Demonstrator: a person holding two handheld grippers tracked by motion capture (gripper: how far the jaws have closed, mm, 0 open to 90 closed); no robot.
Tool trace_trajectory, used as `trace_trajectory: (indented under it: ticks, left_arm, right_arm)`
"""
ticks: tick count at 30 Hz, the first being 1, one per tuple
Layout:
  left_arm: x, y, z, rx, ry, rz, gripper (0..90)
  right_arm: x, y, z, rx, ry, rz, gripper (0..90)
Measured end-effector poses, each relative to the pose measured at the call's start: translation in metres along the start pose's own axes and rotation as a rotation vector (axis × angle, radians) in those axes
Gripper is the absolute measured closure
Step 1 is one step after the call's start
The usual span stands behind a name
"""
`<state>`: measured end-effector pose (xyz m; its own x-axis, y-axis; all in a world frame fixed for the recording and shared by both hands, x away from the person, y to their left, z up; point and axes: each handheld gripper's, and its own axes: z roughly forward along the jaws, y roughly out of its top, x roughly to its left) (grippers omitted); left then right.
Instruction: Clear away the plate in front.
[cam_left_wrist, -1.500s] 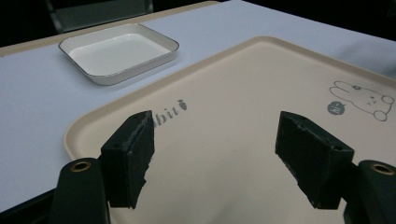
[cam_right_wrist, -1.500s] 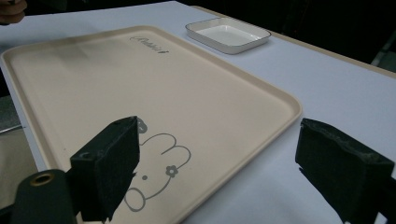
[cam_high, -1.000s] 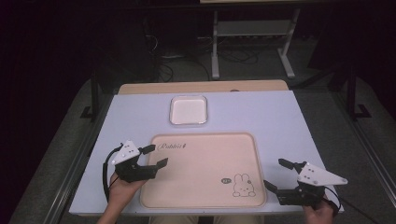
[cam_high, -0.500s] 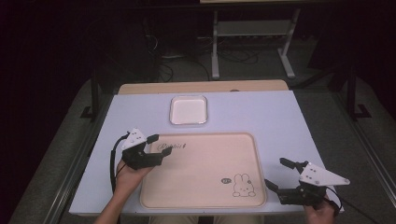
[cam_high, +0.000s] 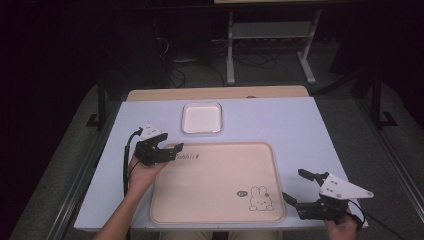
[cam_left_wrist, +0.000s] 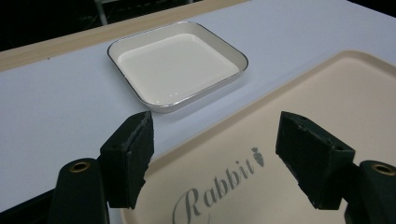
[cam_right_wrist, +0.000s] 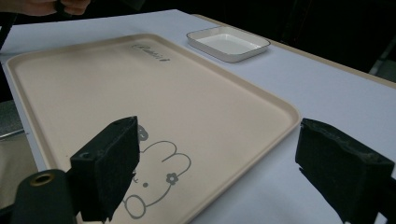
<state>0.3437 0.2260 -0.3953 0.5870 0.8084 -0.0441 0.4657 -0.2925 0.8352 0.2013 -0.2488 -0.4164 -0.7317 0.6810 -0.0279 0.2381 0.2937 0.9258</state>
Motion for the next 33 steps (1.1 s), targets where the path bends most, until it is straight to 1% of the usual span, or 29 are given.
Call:
trace_trajectory:
  ticks: [2,7,10,13,16,18,20,24,25,28,30,32,33]
  left_arm:
    - [0.002,0.003,0.003,-0.006,0.000,-0.007,27.7]
    - [0.009,0.013,0.013,0.006,-0.017,-0.034,30.2]
    - [0.013,0.020,0.018,0.006,-0.007,-0.048,30.9]
    - [0.017,0.028,0.024,0.009,0.013,-0.052,30.7]
    - [0.023,0.037,0.031,0.021,0.017,-0.059,30.8]
    - [0.028,0.044,0.036,0.022,0.010,-0.075,31.3]
    - [0.032,0.051,0.042,0.035,0.006,-0.082,31.7]
    - [0.037,0.064,0.054,0.052,0.012,-0.101,32.0]
    - [0.037,0.067,0.057,0.055,0.014,-0.100,32.0]
    - [0.039,0.078,0.066,0.078,0.034,-0.080,32.4]
    - [0.040,0.082,0.072,0.088,0.044,-0.068,34.0]
    - [0.045,0.083,0.082,0.109,0.063,-0.072,35.2]
    - [0.049,0.081,0.086,0.112,0.069,-0.084,36.8]
  right_arm:
    - [0.000,0.000,0.000,0.001,0.000,0.001,12.9]
    - [-0.001,0.000,0.000,-0.002,0.000,0.004,12.9]
    - [-0.002,0.000,0.000,-0.006,0.000,0.004,12.9]
    - [-0.003,0.000,0.000,-0.015,0.001,0.009,12.8]
    - [-0.003,-0.001,0.000,-0.010,-0.001,0.008,12.9]
    - [-0.003,-0.001,0.000,-0.009,-0.002,0.009,12.9]
    - [-0.003,-0.001,0.000,-0.008,-0.004,0.008,12.9]
    - [-0.003,0.000,-0.001,-0.008,-0.001,0.001,12.9]
    - [-0.003,0.000,-0.001,-0.008,0.001,-0.001,12.9]
    - [-0.002,0.000,-0.001,0.000,0.004,-0.010,12.9]
    - [-0.002,0.001,-0.001,0.003,0.004,-0.014,12.9]
    - [-0.001,0.001,-0.002,0.003,0.002,-0.018,12.9]
    - [-0.001,0.001,-0.002,0.005,0.001,-0.020,12.9]
